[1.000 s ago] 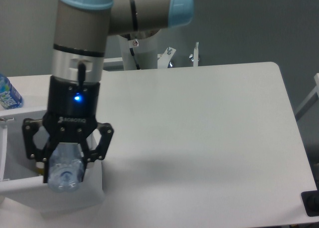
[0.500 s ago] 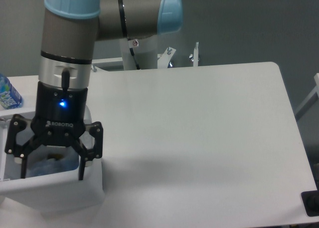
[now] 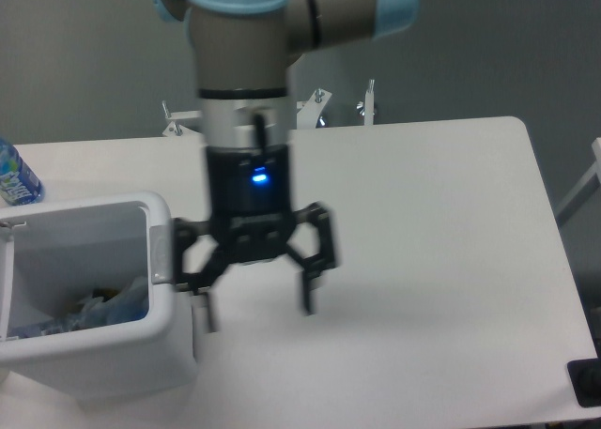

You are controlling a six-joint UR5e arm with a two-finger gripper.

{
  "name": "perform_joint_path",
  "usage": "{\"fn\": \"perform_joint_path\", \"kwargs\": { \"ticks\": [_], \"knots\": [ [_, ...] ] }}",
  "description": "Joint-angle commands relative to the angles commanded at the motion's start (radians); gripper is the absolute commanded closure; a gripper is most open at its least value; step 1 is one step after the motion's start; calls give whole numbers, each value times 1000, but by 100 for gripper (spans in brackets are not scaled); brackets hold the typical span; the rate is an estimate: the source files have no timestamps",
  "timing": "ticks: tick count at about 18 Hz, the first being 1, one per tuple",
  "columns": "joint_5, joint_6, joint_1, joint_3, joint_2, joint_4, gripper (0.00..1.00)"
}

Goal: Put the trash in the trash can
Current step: 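Open the gripper to drop the bottle and raise away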

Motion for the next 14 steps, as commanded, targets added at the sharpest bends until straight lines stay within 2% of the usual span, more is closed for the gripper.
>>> {"fn": "perform_joint_path", "kwargs": {
  "ticks": [5,7,9,11,14],
  "knots": [
    [75,397,78,-98,90,-127,0],
    [81,548,126,-115,121,-214,0],
    [83,678,154,-115,131,-278,0],
    [104,752,167,-118,135,-289,0],
    [129,763,186,-132,140,-290,0]
  ]
}}
